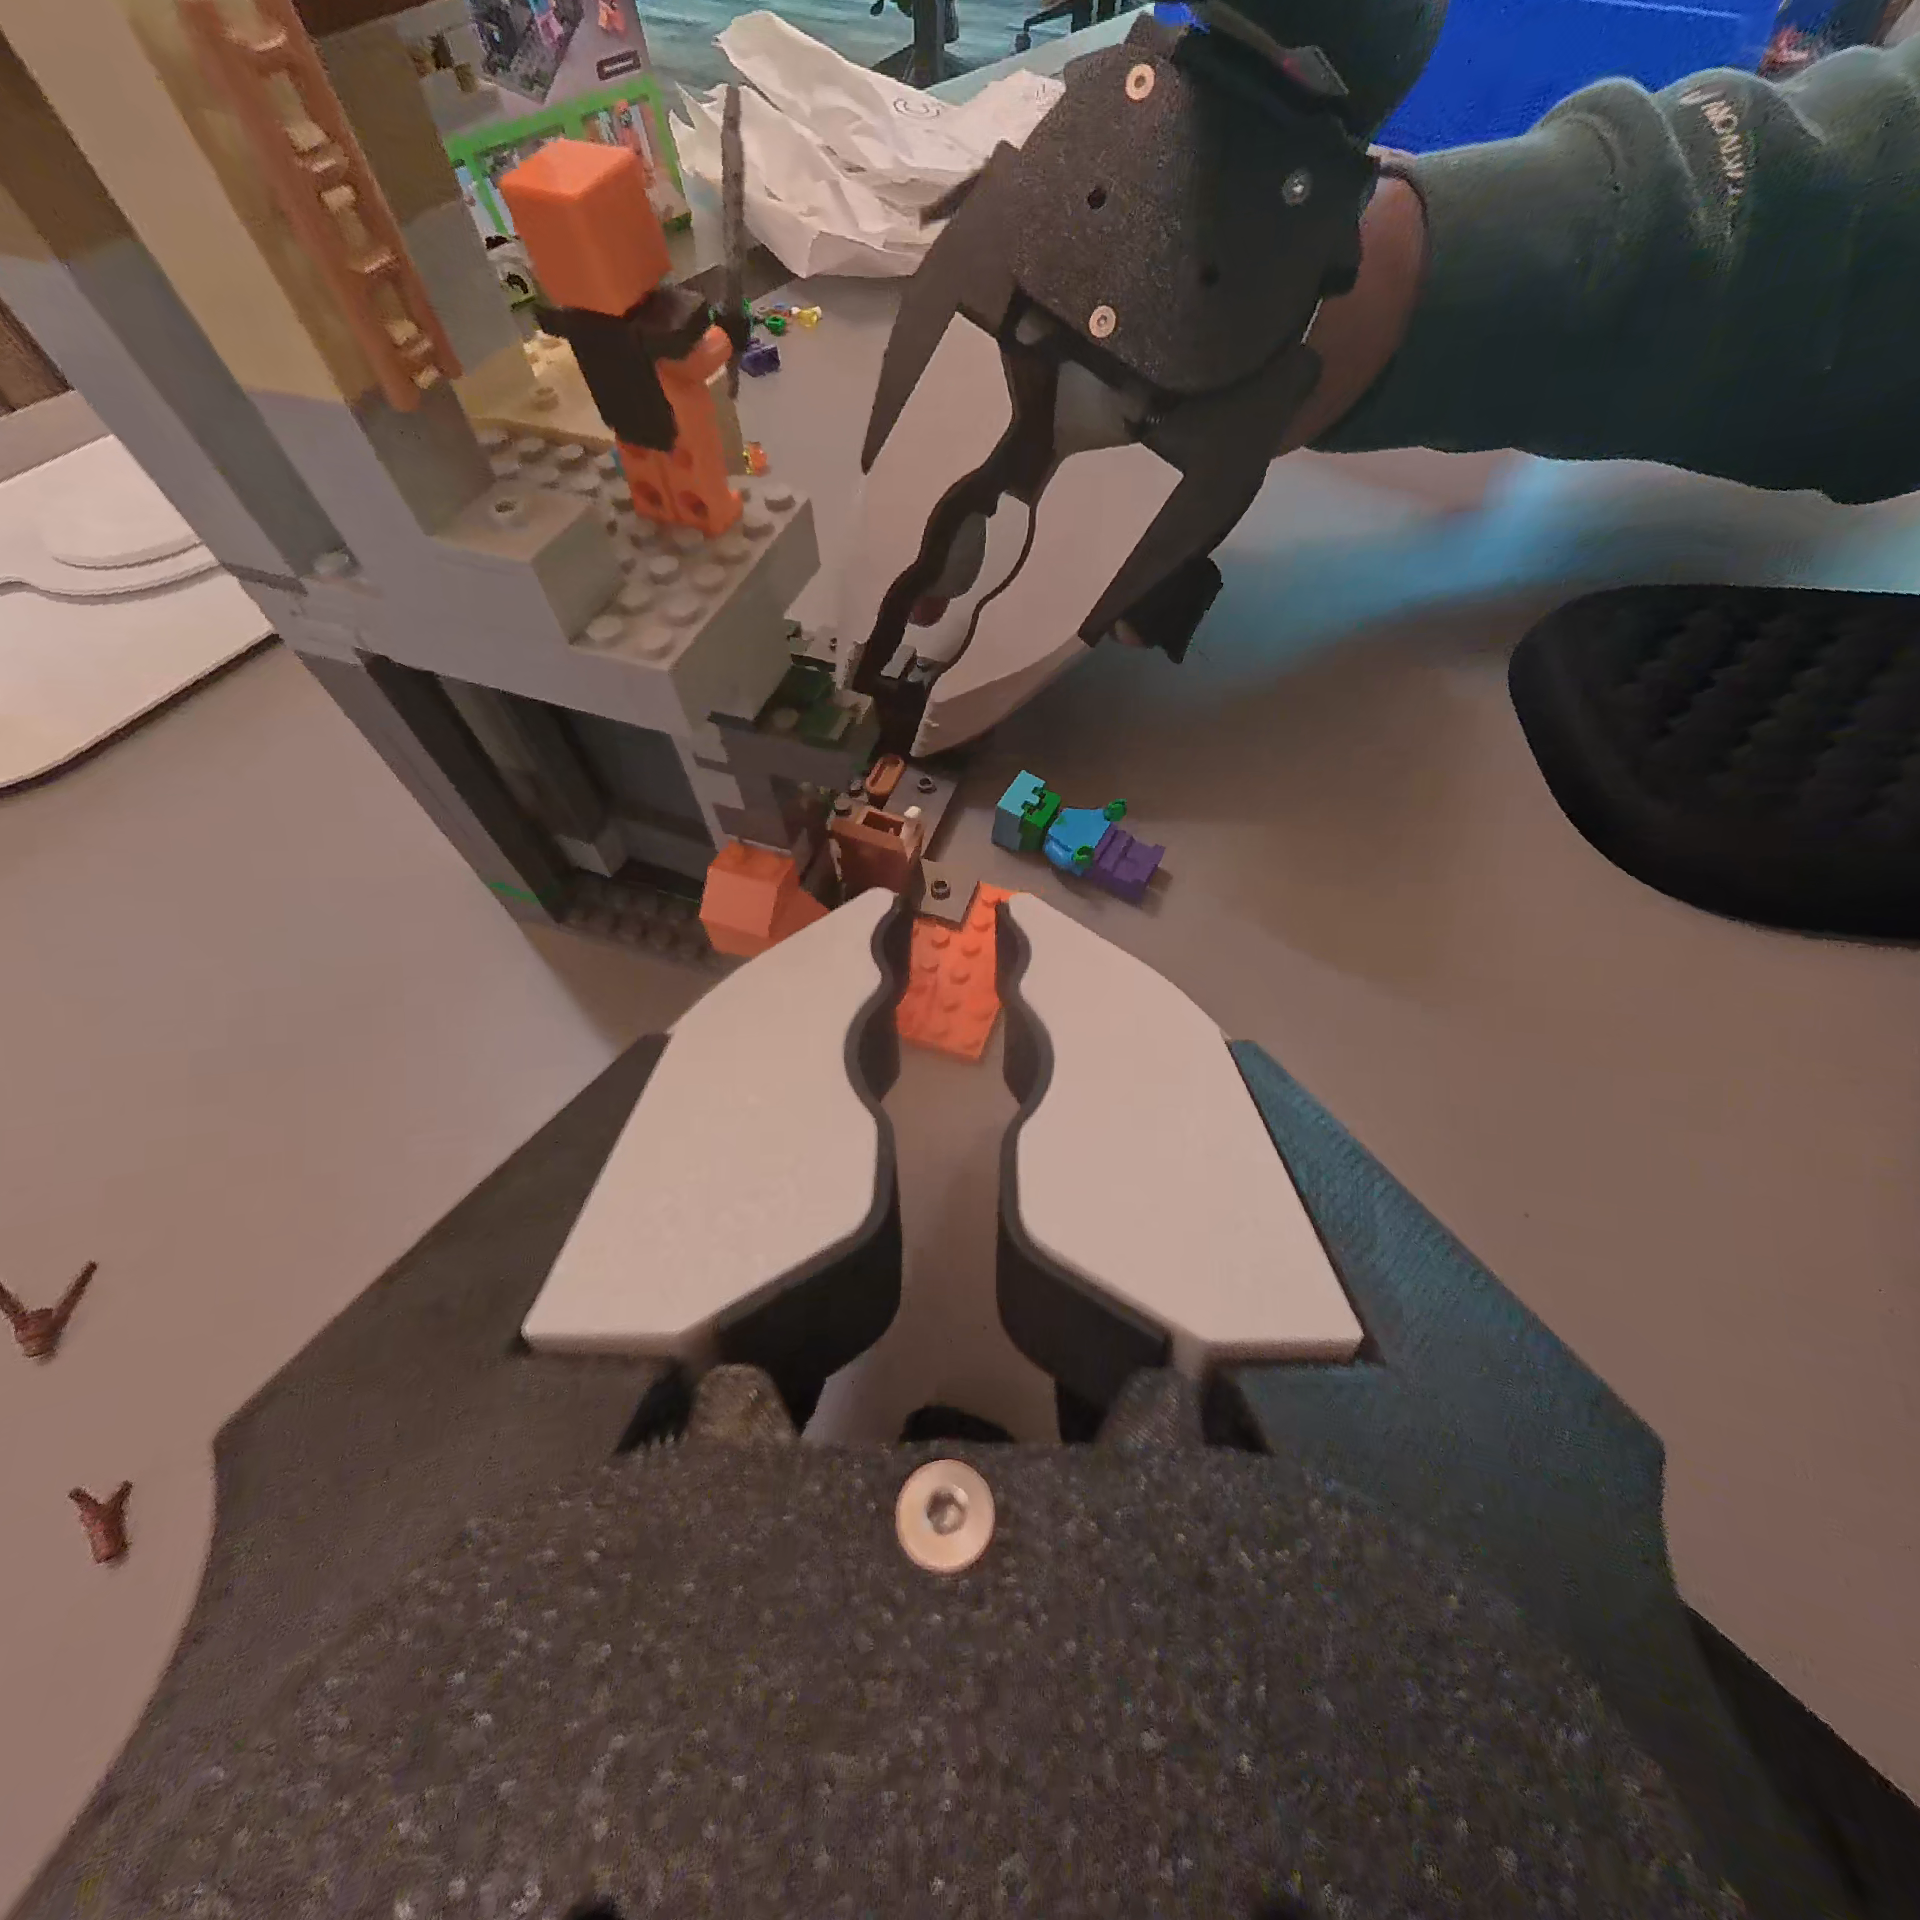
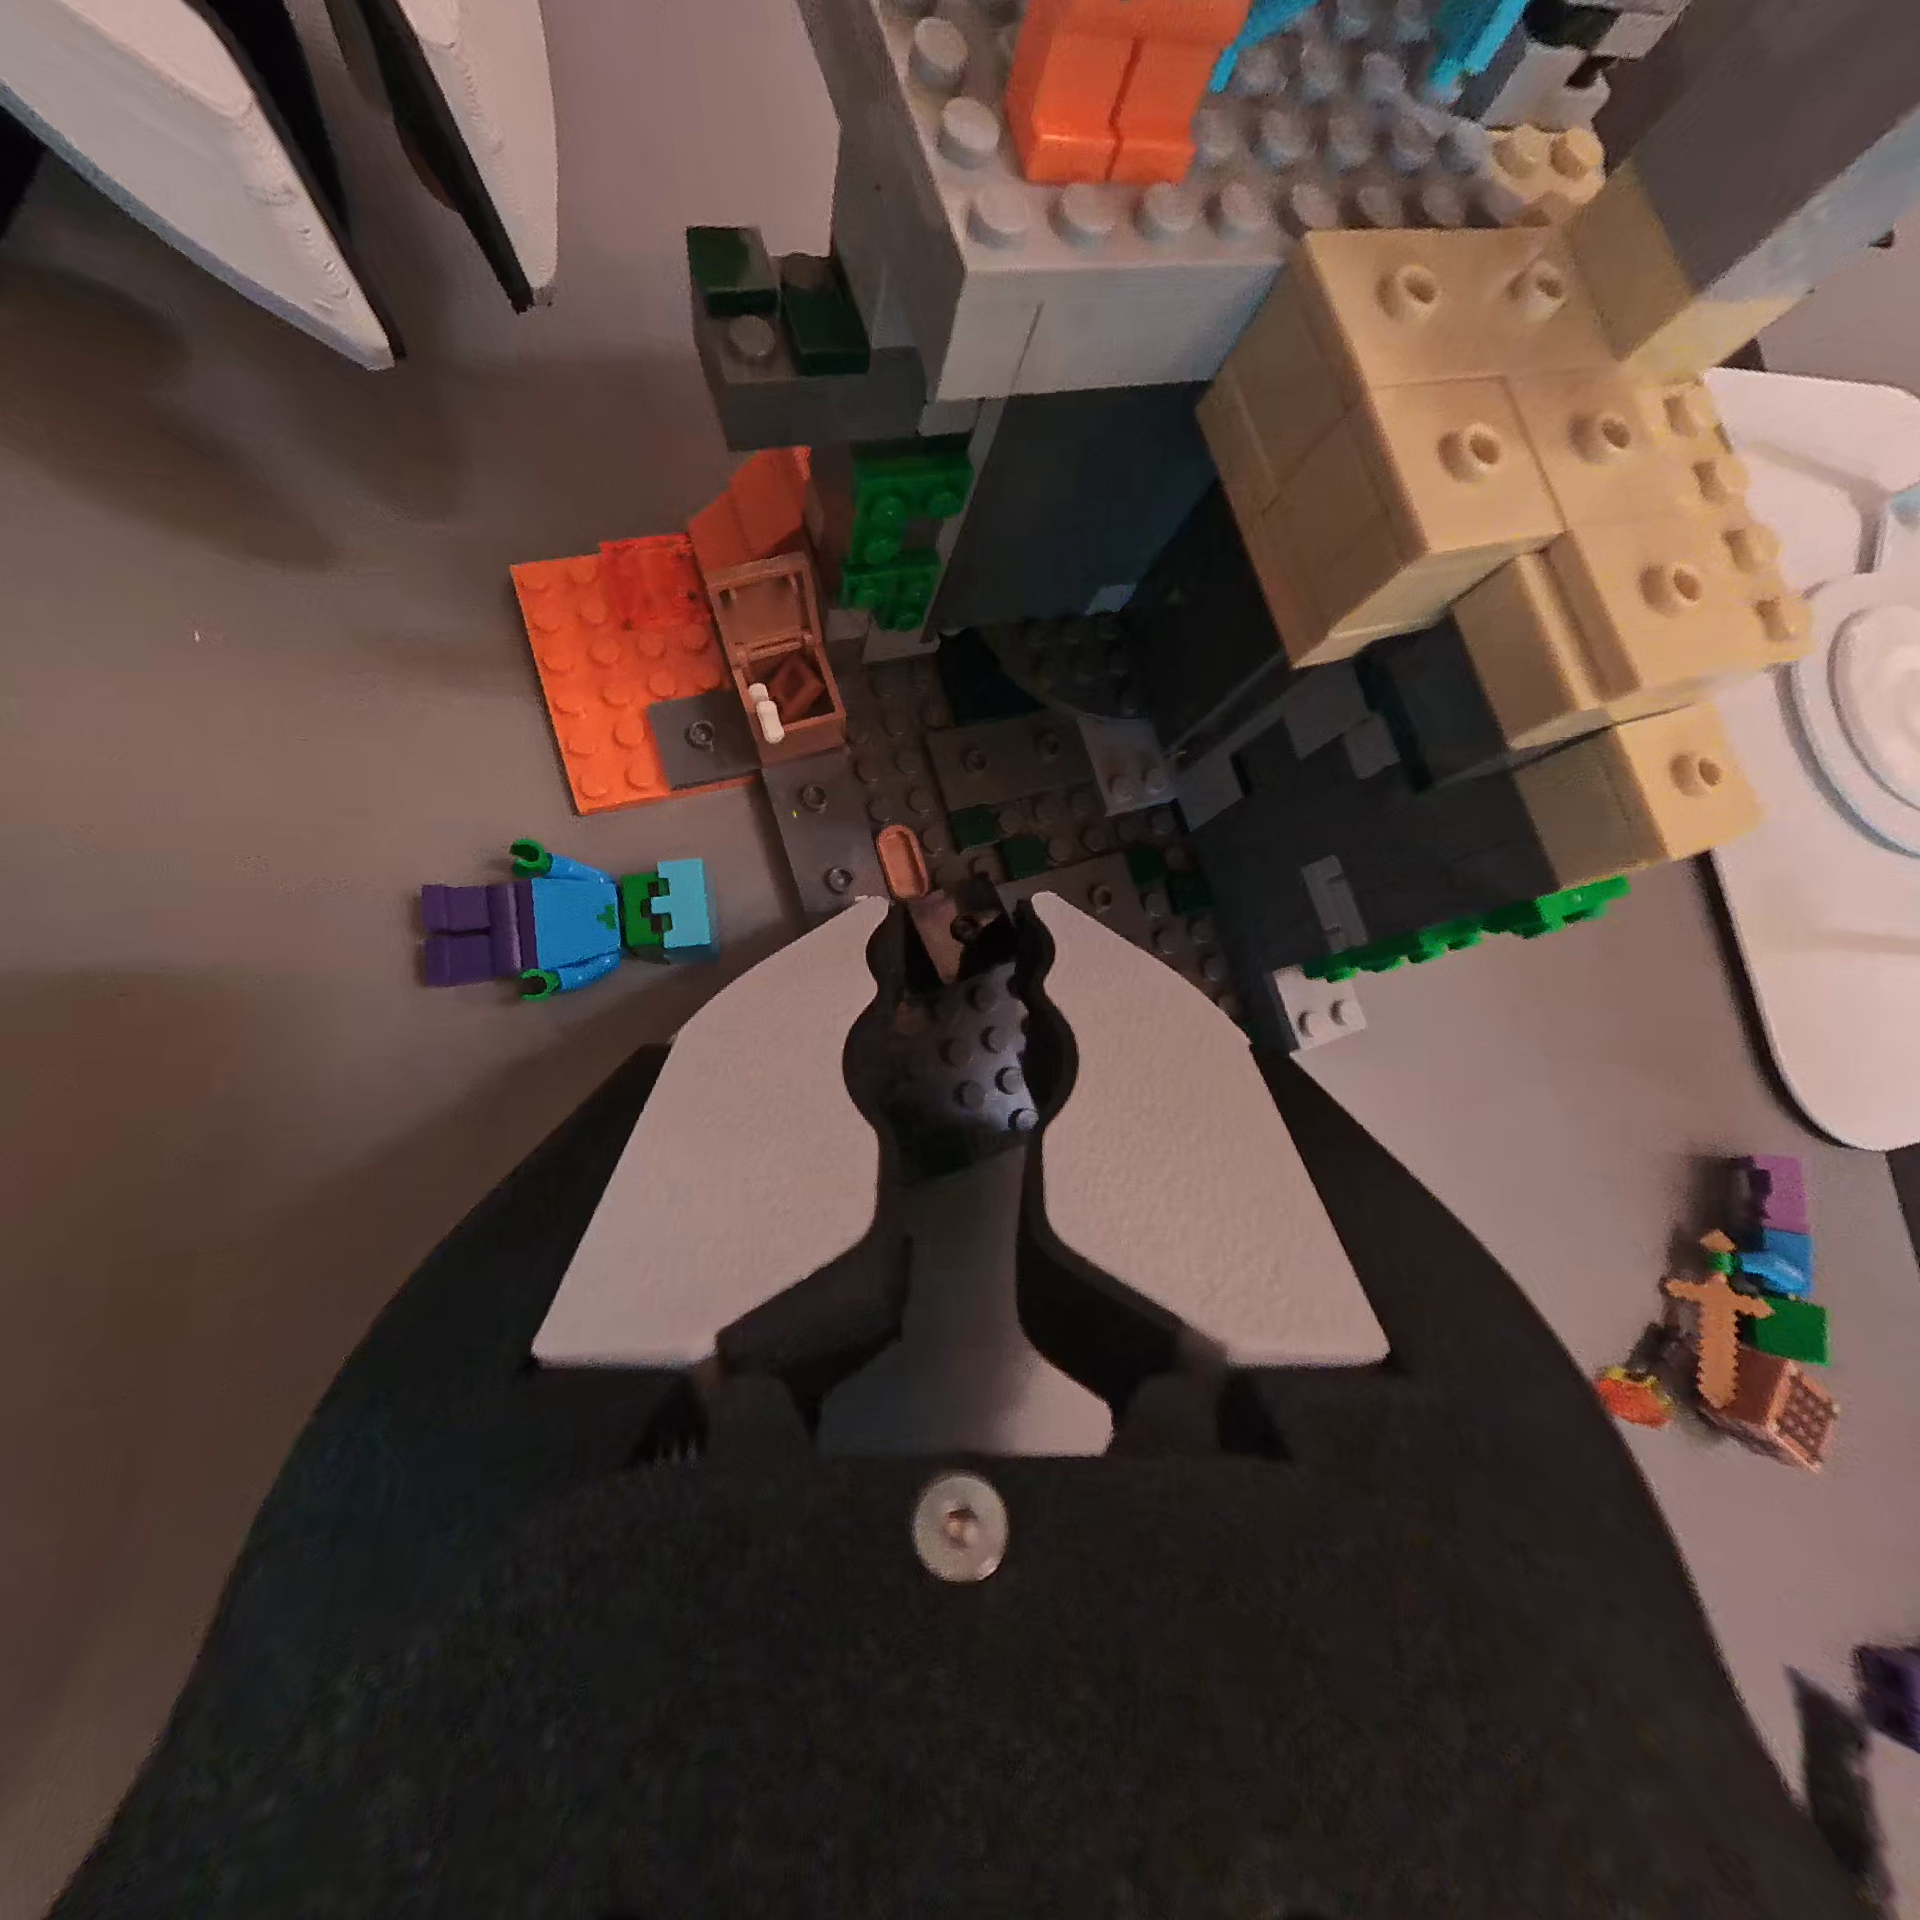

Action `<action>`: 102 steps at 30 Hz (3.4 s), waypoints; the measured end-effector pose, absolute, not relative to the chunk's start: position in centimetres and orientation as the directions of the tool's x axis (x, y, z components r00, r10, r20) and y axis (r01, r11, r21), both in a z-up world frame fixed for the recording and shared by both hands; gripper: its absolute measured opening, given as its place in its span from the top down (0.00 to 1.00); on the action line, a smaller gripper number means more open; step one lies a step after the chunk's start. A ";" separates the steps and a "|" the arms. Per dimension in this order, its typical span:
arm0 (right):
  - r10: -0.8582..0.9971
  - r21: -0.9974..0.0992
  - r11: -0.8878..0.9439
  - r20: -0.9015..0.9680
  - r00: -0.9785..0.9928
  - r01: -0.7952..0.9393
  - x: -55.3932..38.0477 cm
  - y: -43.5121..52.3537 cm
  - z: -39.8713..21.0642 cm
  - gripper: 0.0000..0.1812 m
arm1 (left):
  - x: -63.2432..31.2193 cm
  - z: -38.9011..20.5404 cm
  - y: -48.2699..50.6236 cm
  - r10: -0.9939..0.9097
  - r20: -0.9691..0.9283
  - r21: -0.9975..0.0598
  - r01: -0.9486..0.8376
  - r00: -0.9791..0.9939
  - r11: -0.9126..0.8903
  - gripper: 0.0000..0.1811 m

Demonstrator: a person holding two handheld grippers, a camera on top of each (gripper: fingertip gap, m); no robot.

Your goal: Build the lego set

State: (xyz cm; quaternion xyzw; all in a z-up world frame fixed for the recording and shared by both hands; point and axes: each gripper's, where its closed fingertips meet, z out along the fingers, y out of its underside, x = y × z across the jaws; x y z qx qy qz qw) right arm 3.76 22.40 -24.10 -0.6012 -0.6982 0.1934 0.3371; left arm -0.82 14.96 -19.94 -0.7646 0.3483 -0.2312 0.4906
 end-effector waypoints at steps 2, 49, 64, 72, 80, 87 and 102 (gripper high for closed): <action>0.972 -0.675 0.205 0.227 -0.065 0.709 3.9 22.3 -24.1 0.87 | -0.8 -19.9 14.9 -0.760 0.012 -0.913 -0.303 0.650 -0.273 0.92; 0.899 -0.523 0.427 0.162 -0.407 0.738 3.2 19.9 -23.7 1.00 | -1.1 -19.3 14.5 -0.764 -0.017 -0.926 -0.298 0.646 -0.232 0.92; 0.919 -0.530 0.383 0.134 -0.372 0.757 3.5 18.2 -23.3 0.96 | -1.1 -19.3 14.6 -0.762 -0.032 -0.924 -0.310 0.647 -0.224 0.92; 0.918 -0.565 0.324 -0.007 -0.397 0.759 4.3 15.7 -23.8 0.97 | -1.0 -19.4 14.5 -0.764 -0.028 -0.924 -0.309 0.644 -0.227 0.92; 0.954 -0.598 0.236 -0.009 -0.300 0.766 3.9 17.5 -23.9 1.00 | -1.0 -19.5 14.6 -0.763 -0.026 -0.922 -0.310 0.646 -0.232 0.93; 0.904 -0.622 0.248 -0.126 -0.408 0.743 4.6 13.9 -23.6 0.97 | -1.1 -19.5 14.6 -0.764 -0.024 -0.922 -0.310 0.645 -0.233 0.93; 0.944 -0.588 0.157 -0.148 -0.296 0.793 5.1 15.9 -24.2 0.93 | -1.1 -19.6 14.6 -0.763 -0.025 -0.921 -0.311 0.646 -0.233 0.93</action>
